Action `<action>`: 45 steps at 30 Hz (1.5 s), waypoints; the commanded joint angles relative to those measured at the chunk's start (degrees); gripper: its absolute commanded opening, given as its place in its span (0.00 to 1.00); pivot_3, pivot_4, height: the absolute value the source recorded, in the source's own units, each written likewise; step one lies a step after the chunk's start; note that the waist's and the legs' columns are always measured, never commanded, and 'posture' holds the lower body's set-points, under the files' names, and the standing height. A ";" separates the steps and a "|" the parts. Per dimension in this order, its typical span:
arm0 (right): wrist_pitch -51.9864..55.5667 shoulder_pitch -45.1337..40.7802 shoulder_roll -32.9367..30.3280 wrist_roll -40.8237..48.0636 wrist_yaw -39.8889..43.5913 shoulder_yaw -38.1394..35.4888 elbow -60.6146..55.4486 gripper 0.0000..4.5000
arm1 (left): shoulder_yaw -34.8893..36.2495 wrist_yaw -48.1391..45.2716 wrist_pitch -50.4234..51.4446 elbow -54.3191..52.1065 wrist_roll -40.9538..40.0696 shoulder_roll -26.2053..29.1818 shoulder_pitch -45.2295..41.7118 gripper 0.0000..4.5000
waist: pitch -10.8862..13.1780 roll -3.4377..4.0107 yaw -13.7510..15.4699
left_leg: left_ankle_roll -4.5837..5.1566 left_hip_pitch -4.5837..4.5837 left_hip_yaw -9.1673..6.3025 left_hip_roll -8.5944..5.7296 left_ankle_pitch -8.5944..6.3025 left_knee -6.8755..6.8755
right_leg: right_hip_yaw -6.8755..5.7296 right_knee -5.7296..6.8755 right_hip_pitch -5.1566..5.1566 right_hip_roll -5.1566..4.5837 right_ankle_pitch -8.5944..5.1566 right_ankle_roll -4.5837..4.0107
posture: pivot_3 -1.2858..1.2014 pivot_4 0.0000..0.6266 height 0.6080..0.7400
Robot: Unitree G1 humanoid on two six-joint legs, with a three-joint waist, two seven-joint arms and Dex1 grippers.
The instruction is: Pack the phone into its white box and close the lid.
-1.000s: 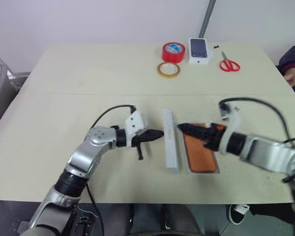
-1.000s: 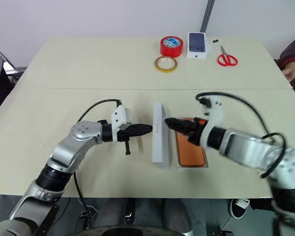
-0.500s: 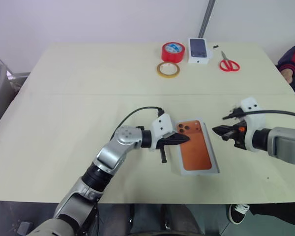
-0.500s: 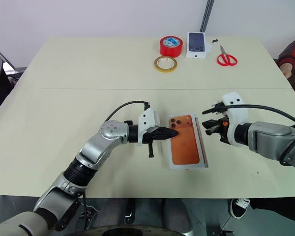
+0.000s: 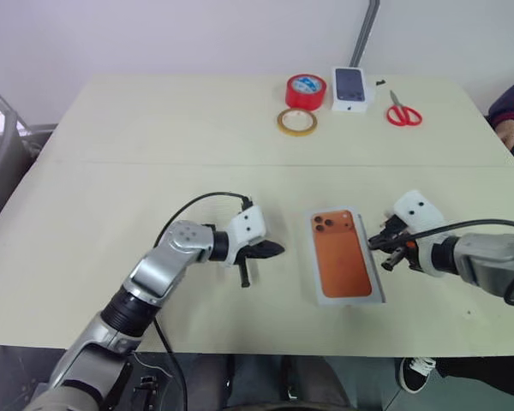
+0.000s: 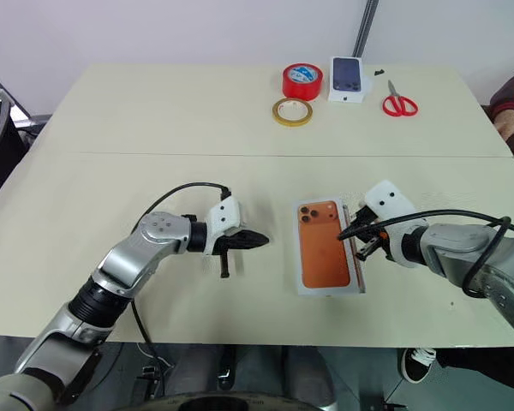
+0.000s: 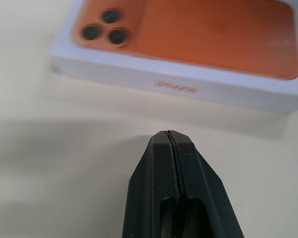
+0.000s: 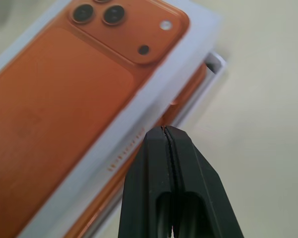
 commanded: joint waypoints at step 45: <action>6.94 4.13 4.86 -12.92 8.27 -8.15 -6.63 0.00 | -4.32 0.95 1.39 6.14 1.70 -9.75 -5.91 0.00 | -0.01 0.01 0.23 | 0.00 0.03 -0.01 -0.01 0.00 0.01 | 0.01 0.04 0.02 0.04 0.00 0.00 | 0.52 0.24 1.00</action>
